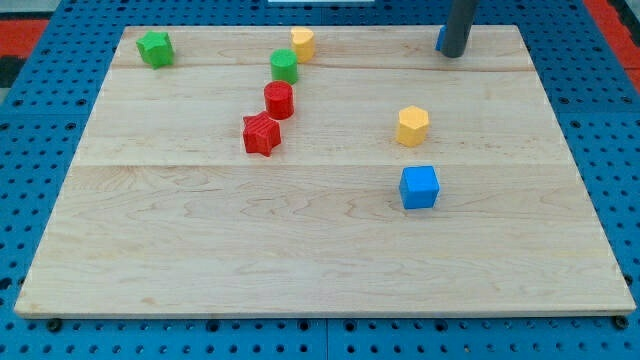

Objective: Place a green circle to the left of the red star

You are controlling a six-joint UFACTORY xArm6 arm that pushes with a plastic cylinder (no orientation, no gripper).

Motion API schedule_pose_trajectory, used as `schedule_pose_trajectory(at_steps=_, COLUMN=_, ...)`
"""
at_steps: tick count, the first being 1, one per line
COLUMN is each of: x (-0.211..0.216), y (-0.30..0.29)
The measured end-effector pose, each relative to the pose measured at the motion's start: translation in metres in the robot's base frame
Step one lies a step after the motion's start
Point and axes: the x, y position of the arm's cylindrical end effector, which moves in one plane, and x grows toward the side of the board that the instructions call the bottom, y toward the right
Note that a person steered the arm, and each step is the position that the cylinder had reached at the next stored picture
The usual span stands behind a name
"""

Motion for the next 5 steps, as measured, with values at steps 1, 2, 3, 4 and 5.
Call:
schedule_pose_trajectory(at_steps=1, x=0.023, y=-0.005)
schedule_pose_trajectory(at_steps=2, x=0.023, y=-0.005)
schedule_pose_trajectory(at_steps=3, x=0.023, y=-0.012)
schedule_pose_trajectory(at_steps=4, x=0.023, y=-0.033)
schedule_pose_trajectory(at_steps=5, x=0.023, y=-0.076)
